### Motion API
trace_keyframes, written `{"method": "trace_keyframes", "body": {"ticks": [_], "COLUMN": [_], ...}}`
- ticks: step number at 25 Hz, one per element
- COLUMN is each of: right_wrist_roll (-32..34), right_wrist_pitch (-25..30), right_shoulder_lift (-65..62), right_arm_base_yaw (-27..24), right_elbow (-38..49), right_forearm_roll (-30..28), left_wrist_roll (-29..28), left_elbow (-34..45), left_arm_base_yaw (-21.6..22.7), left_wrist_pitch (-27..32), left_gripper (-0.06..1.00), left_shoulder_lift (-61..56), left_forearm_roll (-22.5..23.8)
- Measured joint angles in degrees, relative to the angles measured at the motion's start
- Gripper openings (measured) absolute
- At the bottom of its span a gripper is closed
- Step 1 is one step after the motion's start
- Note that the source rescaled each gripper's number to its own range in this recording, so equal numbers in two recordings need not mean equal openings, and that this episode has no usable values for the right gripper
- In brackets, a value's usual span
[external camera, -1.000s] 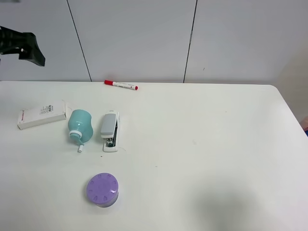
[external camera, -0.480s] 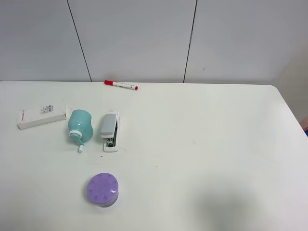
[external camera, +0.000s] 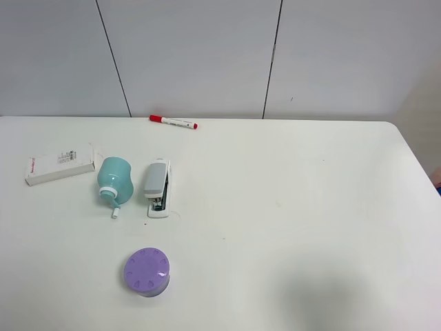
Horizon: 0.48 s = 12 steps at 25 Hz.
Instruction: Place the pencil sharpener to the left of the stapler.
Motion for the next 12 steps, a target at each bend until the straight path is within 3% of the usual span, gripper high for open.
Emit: {"method": "trace_keyframes", "body": {"ticks": [5,12], "right_wrist_roll": [0.00,0.00], "right_wrist_pitch": [0.00,0.00], "right_shoulder_lift": [0.00,0.00], "right_arm_base_yaw": [0.00,0.00], "right_elbow": [0.00,0.00], "right_forearm_roll": [0.00,0.00], "left_wrist_roll": [0.00,0.00], "left_elbow": [10.46,18.83], "left_arm_base_yaw": [0.00,0.00], "left_wrist_pitch": [-3.26,-3.90], "left_gripper": [0.99,0.99], "left_shoulder_lift": [-10.42,-19.68], "left_forearm_roll": [-0.64,-0.70]}}
